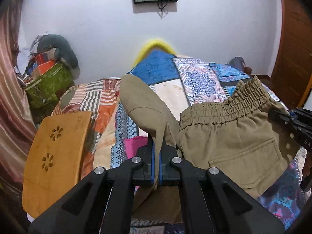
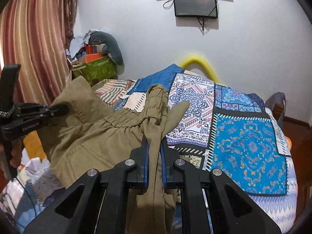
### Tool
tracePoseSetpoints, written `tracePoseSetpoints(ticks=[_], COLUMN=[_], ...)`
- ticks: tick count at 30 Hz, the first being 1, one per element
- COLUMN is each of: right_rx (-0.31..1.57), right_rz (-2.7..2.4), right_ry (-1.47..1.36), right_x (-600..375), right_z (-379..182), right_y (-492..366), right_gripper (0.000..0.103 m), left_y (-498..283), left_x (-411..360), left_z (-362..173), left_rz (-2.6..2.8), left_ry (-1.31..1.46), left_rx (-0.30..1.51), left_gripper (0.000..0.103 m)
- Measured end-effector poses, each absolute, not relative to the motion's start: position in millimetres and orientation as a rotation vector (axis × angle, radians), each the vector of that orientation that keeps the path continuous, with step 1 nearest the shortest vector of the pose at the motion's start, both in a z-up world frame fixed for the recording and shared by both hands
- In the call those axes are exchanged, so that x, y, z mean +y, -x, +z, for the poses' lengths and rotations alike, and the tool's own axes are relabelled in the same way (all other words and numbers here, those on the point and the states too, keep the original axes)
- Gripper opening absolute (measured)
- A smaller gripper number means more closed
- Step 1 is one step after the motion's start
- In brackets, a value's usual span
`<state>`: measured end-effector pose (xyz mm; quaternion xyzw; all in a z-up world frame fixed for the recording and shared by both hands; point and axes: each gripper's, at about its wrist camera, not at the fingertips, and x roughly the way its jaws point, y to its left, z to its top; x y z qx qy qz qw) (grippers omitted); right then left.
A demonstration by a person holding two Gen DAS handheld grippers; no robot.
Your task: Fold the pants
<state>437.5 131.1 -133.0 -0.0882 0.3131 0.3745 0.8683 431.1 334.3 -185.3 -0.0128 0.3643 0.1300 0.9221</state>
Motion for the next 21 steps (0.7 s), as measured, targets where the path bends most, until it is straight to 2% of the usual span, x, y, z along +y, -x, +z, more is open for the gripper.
tracePoseSetpoints(ticks=[10,15,21], right_rx=[0.851,0.943,1.019], right_rz=[0.758,0.753,0.736], right_ry=[0.286,0.267,0.328], right_x=[151,144,145], right_z=[-197,-209,-221], right_y=[-450,-459,-463], right_gripper=[0.009,0.009,0.012], left_y=[-439,-434,-431], left_x=[358,377,387], left_z=[-276,-308,-328], left_rz=[0.315,0.317,0.321], left_ry=[0.053,0.129,0.163], left_rx=[0.934,1.027,1.085], left_gripper=[0.003,0.004,0.016])
